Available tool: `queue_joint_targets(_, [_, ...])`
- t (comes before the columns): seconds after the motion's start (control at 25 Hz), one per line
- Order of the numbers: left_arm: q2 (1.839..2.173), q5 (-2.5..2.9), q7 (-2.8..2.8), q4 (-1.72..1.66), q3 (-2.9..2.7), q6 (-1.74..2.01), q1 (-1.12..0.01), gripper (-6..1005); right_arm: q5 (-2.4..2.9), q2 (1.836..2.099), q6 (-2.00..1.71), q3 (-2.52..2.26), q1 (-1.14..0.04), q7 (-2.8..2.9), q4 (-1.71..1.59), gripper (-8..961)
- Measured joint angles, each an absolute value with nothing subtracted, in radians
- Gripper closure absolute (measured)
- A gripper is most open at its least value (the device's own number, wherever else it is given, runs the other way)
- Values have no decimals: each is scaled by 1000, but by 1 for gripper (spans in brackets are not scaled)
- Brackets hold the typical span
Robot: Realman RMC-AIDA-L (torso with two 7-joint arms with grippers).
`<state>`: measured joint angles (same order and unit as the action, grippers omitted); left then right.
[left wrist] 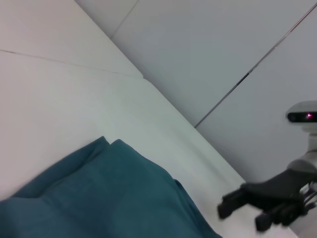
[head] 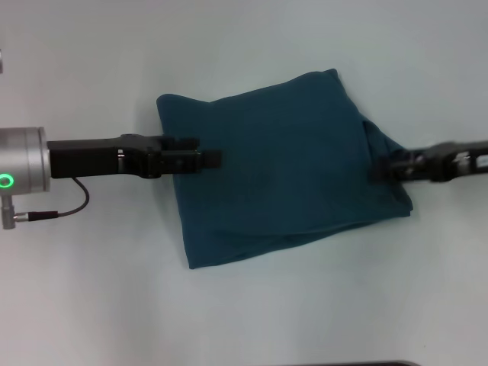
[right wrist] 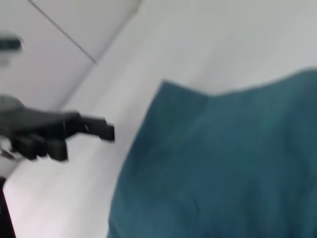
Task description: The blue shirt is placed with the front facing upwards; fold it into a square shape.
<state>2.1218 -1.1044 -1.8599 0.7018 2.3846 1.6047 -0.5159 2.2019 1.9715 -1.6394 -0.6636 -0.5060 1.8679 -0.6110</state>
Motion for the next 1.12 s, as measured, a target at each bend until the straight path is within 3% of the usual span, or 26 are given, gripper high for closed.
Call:
queue_joint_targets(0.24, [2102,-1108,-1857,702,2386,1607,-510,175,2185,1943,-1671,-533,-480,1820,-621,234])
queue_joint_targets(0.44, [2098,-1110,-1835,703,2386,1607,-494,175,2183,1944,-1666,-474,-450,1730,-621,233])
queue_joint_targets(0.92, [2114,-1120,-1746,699,2387,1592,-488,175,2183,2006,-1624,-394,-443,1481,-612,199])
queue_joint_targets(1.12, [2129,-1123,-1678,694,2387,1588,-484,175,2192,2009,-1608,-424,-460,1475,-610,25])
